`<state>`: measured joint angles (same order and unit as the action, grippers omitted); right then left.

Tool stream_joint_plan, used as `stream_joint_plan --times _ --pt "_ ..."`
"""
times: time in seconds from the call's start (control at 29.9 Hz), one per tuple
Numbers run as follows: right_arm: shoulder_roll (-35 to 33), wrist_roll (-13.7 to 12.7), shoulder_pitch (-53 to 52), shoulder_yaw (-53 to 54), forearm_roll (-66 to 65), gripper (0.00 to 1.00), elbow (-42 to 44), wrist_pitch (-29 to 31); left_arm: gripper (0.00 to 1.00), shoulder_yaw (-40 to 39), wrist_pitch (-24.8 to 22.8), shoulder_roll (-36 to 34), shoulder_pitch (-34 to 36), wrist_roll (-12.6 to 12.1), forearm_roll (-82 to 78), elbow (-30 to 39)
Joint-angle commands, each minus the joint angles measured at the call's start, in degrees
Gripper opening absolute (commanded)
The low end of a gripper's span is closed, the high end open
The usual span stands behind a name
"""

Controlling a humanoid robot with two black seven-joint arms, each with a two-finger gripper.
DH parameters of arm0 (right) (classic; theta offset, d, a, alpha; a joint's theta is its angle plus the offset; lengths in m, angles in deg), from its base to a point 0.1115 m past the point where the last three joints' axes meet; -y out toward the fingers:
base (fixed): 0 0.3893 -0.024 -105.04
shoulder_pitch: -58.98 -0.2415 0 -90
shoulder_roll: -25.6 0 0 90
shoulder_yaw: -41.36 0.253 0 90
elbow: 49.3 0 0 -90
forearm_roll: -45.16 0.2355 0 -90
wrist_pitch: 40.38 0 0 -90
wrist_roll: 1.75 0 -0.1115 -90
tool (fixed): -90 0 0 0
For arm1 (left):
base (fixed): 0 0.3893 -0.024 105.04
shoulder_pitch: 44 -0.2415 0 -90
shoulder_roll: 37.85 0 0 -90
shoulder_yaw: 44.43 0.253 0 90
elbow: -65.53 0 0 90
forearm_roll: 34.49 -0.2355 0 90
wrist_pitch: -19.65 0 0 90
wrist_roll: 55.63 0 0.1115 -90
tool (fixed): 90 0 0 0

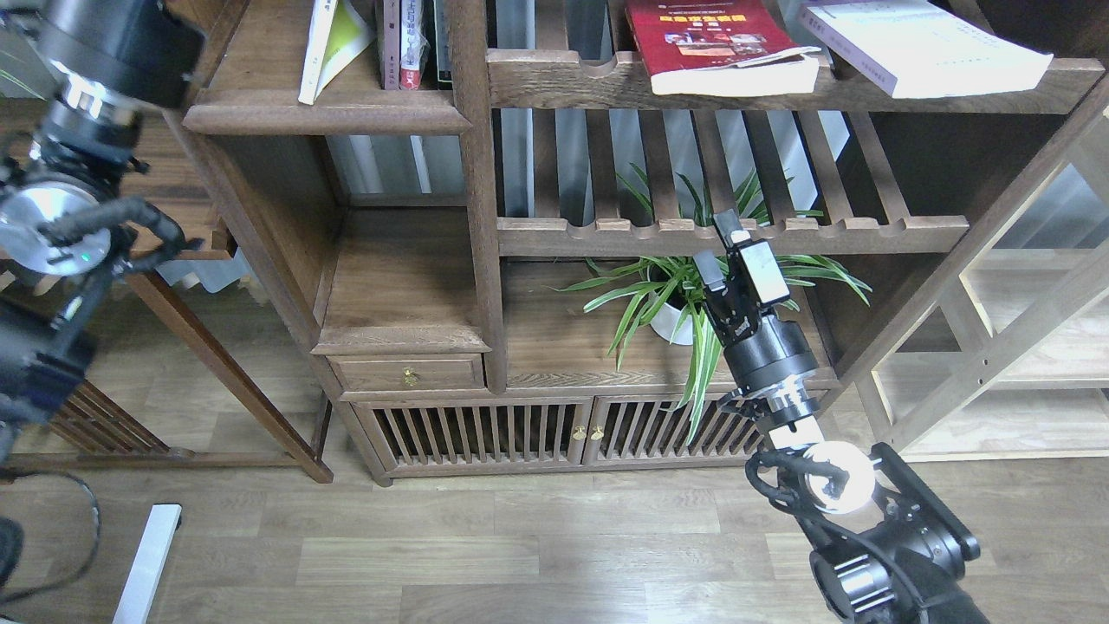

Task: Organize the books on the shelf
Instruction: 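Raise both grippers toward the red book on the top shelf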

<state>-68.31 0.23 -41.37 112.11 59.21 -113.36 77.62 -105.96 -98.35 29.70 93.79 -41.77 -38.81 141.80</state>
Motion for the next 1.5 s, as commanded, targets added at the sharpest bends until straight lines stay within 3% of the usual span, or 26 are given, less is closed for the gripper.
stream_joint_plan --times 0.0,0.27,0.4,0.64,0.84,1.04,1.47 --pt "-0.2 -0.1 -0.3 0.0 -1.0 0.99 -1.0 0.0 0.99 0.2 0.0 2.7 -4.4 0.0 0.6 2.2" --pt "-0.5 -0.2 -4.2 0.0 -3.0 0.98 -1.9 -0.9 0.99 1.1 0.0 11.6 -12.0 -0.6 0.1 2.9" --pt "-0.3 -0.2 -7.8 0.1 -3.2 0.98 -3.9 -5.2 0.99 4.3 0.0 11.6 -12.8 -3.0 0.1 2.4" --pt "-0.4 -0.2 -11.0 0.1 -3.6 0.97 -5.3 -12.1 0.99 7.8 0.0 11.1 -14.7 -3.2 0.1 2.2" --pt "-0.4 -0.2 -11.9 0.1 -3.6 0.97 -5.6 -12.4 0.99 8.4 0.0 11.1 -17.4 -3.6 0.1 2.1" --pt "-0.5 -0.2 -14.3 0.3 -3.6 0.97 -5.6 -14.0 0.99 8.4 0.0 11.3 -19.4 -7.0 0.1 2.0" --pt "-3.7 -0.5 -17.2 2.2 -3.4 0.91 -5.6 -17.4 0.99 9.6 0.0 11.8 -19.6 -8.8 0.0 2.0"
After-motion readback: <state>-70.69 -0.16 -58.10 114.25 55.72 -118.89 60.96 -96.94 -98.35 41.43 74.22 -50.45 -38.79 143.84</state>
